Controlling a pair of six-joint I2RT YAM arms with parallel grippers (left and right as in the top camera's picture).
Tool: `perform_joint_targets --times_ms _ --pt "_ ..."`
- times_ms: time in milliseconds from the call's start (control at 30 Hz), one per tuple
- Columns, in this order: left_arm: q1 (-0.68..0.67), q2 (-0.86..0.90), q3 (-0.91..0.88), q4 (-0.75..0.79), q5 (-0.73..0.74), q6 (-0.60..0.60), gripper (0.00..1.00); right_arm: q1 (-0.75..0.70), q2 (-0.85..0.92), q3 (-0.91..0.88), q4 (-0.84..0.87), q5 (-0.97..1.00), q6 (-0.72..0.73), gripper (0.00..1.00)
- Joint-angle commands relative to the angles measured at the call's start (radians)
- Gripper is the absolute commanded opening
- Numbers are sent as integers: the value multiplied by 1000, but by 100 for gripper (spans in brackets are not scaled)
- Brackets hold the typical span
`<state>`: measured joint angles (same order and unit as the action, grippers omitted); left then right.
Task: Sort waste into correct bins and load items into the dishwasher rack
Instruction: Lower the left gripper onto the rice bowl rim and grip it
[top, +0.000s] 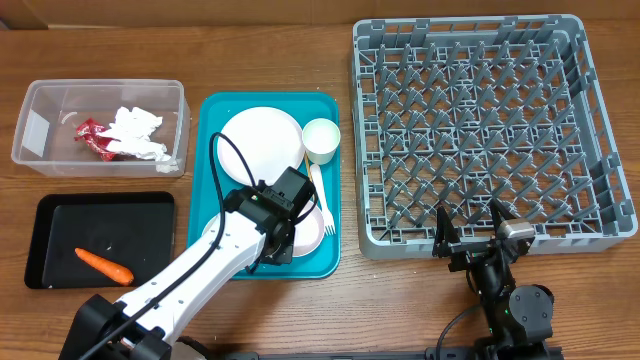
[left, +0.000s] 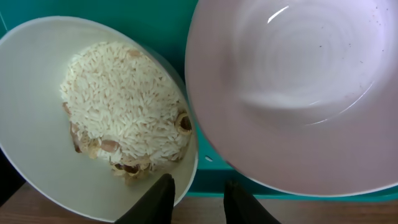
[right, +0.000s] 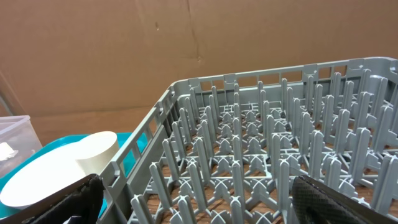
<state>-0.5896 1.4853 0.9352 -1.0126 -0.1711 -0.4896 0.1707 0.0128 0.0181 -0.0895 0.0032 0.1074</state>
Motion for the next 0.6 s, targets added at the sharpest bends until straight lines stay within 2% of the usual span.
perform_joint_targets --times_ms 0,567 --pt "-6 -2 -24 5 6 24 30 -4 -10 -10 5 -5 -3 100" --pt "-6 -2 -25 34 6 34 26 -4 -10 -10 5 -5 -3 100"
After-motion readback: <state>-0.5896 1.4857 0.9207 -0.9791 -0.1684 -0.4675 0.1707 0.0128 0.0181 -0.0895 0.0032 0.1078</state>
